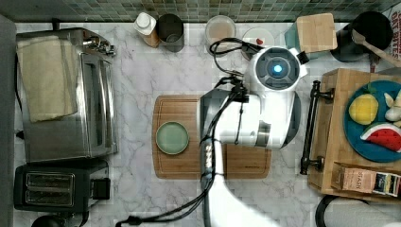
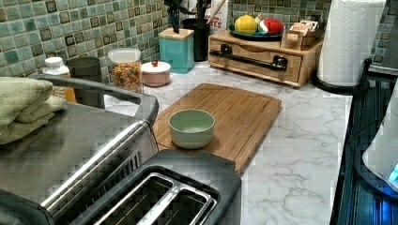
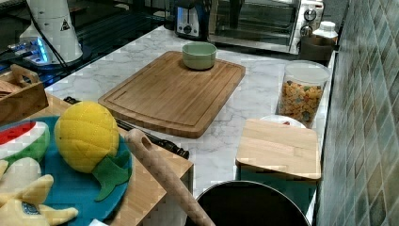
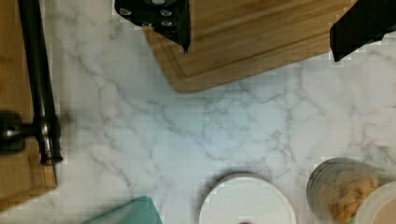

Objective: Open the drawer.

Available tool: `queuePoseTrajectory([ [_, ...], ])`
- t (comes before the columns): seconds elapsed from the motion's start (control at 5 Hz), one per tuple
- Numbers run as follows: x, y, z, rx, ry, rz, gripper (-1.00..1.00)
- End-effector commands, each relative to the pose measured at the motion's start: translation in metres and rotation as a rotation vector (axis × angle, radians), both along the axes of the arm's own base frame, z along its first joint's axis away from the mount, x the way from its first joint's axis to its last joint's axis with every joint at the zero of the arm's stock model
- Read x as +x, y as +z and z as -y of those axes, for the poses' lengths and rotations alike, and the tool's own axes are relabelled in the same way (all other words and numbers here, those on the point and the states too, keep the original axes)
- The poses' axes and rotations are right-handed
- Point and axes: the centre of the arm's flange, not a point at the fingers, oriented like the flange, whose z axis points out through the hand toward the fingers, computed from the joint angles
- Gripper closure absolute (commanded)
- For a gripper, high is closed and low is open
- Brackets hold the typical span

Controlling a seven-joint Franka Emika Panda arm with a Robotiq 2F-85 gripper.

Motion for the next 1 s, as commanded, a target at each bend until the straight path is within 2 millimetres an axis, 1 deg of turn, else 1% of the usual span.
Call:
queuePoseTrajectory([
  [0.2,-0.034,-0.042,0.129,-0.130,0.039,-0.057,-1.00],
  [0.4,-0.038,-0.039,0.132,-0.156,0.039,-0.083,-1.00],
  [0.6,-0.040,-0.051,0.132,-0.192,0.051,-0.049,-1.00],
  [0.8,-0.039,-0.070,0.136,-0.189,0.081,-0.070,-1.00],
  [1.0,-0.044,-0.082,0.128,-0.239,0.044,-0.116,-1.00],
])
